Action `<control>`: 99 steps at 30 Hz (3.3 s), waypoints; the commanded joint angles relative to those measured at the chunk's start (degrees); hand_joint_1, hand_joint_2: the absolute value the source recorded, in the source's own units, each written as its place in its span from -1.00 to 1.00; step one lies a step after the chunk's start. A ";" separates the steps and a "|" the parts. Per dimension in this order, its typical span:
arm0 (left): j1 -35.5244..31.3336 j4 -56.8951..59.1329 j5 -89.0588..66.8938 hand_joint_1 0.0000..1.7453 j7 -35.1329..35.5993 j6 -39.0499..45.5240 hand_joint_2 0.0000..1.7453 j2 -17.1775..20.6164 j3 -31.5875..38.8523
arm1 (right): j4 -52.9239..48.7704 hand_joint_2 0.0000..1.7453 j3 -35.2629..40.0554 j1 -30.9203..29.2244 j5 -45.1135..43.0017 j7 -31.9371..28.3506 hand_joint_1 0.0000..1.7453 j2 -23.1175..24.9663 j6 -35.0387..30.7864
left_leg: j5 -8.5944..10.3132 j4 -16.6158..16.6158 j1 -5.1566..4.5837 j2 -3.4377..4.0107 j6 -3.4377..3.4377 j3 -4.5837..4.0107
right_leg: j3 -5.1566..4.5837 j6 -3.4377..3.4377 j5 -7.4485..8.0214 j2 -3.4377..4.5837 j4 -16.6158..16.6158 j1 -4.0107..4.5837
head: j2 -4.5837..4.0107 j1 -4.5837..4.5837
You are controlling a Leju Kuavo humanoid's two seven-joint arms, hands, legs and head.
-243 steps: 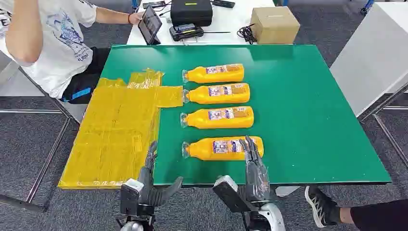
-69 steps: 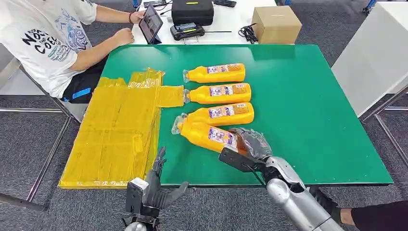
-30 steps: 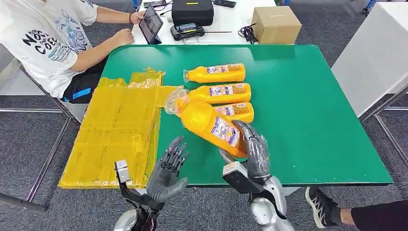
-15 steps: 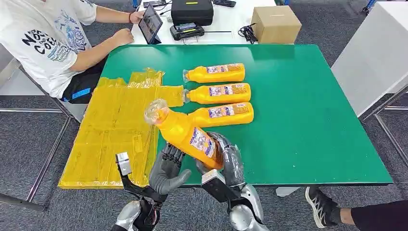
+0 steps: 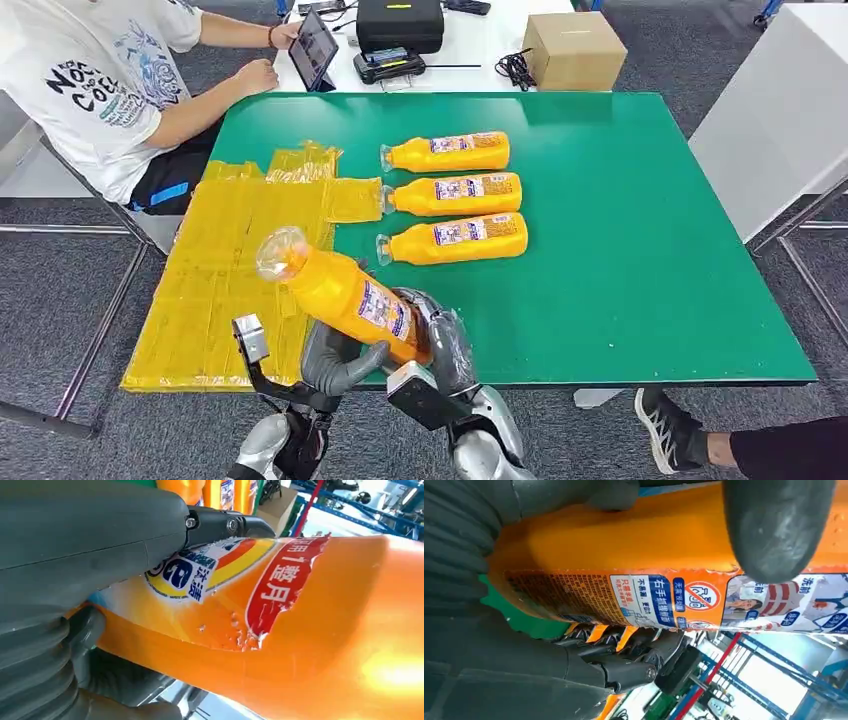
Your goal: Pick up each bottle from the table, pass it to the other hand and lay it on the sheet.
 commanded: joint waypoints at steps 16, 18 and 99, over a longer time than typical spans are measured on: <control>-3.11 3.50 2.06 -1.00 1.23 -3.03 1.00 0.38 -0.36 | 12.31 1.00 9.19 -5.20 1.51 1.19 1.00 -1.79 6.56 | -0.10 -0.04 0.09 -0.03 -0.10 0.33 | 0.36 -0.12 -0.11 -0.08 -0.10 0.10 | 0.00 0.00; -3.11 3.50 2.06 -1.00 1.23 -3.03 1.00 0.38 -0.36 | 12.31 1.00 9.19 -5.20 1.51 1.19 1.00 -1.79 6.56 | -0.04 -0.04 0.06 -0.02 -0.07 0.19 | 0.20 -0.08 -0.06 -0.07 -0.07 0.07 | 0.00 -0.02; -21.25 20.83 -87.58 1.00 -7.65 50.21 1.00 5.71 27.62 | -21.02 -1.00 3.71 1.06 -13.92 -4.79 -1.00 -0.60 -2.77 | -0.04 -0.03 0.05 0.36 -0.13 0.17 | 0.08 -0.11 0.03 0.31 0.00 0.05 | 0.00 0.02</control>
